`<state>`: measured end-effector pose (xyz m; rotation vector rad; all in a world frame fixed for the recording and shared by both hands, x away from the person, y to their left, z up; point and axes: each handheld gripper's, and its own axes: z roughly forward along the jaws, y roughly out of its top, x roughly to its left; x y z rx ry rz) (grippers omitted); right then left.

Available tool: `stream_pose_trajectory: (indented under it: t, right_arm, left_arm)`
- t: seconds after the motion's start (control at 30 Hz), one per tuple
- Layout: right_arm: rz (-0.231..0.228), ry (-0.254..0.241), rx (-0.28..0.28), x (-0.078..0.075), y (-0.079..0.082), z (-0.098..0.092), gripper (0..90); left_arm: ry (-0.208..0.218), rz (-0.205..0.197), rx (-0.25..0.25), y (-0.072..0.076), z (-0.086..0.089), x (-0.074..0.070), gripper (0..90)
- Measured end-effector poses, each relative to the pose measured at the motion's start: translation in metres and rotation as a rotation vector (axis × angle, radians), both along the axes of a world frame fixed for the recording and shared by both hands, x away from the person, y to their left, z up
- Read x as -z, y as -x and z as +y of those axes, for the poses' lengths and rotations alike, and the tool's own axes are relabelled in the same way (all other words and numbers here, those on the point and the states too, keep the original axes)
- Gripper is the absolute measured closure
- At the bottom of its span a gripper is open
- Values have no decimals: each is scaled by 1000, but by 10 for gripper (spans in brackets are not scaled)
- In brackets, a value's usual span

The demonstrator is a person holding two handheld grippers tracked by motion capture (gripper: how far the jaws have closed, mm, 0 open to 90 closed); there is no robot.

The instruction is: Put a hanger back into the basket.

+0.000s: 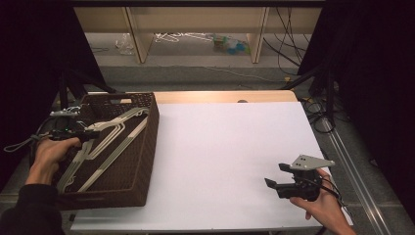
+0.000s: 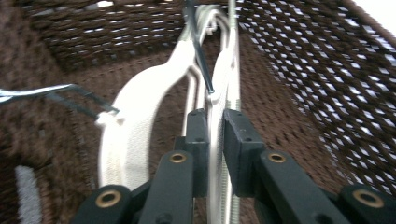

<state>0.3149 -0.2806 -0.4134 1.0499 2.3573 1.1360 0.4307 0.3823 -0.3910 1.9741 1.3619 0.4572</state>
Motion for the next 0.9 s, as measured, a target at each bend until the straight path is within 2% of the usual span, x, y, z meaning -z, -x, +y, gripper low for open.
stream_pose_trajectory:
  t: [0.07, 0.1, 0.17, 0.2, 0.23, 0.27, 0.3, 0.33, 0.37, 0.4, 0.5, 0.6, 0.63, 0.67, 0.77, 0.9]
  right_arm:
    - [2, -2, 1, 0, 0, 0, 279]
    - [1, -1, 1, 0, 0, 0, 279]
    - [1, 7, -2, 0, 0, 0, 279]
    - [1, 2, 1, 0, 1, 0, 279]
    - [0, -2, 1, 0, 0, 0, 279]
    - [-1, -3, 3, 0, 0, 0, 279]
    - [-8, 2, 0, 1, -1, 0, 279]
    - [-2, -1, 0, 1, 0, 0, 279]
    - [1, -2, 1, 1, 0, 0, 279]
    - [0, -1, 0, 1, 0, 1, 279]
    - [-6, 3, -8, 1, -1, 1, 279]
    - [-3, -2, -1, 1, 0, 1, 279]
    - [-1, -4, 3, 1, 0, 1, 279]
    - [-1, -5, 4, 1, 0, 1, 279]
    - [-4, -6, 8, 1, 0, 1, 279]
    - [-8, -11, 9, 1, 0, 1, 279]
  left_arm:
    - [-21, -11, -33, -1, 2, 3, 770]
    - [-31, -14, -32, -1, 4, 4, 754]
    - [-29, -19, -42, 2, 7, 5, 720]
    - [-20, -37, -53, 2, 9, 5, 690]
    - [-78, -54, 10, 1, 16, 3, 669]
    - [-46, -80, -25, 3, 15, 4, 653]
    - [-73, -90, 12, 3, 19, 2, 636]
    - [-78, -84, 5, 5, 20, -1, 611]
    - [-35, -100, -38, 7, 16, -1, 596]
    - [-55, -102, -22, 9, 16, -3, 586]
    - [-42, -117, -35, 14, 8, -8, 524]
    - [-3, -153, -57, 21, -5, -11, 477]
    - [13, -176, -49, 23, -9, -12, 463]
    - [19, -174, -55, 25, -12, -13, 444]
    - [62, -203, -57, 31, -25, -16, 409]
    - [77, -248, -19, 36, -43, -22, 367]
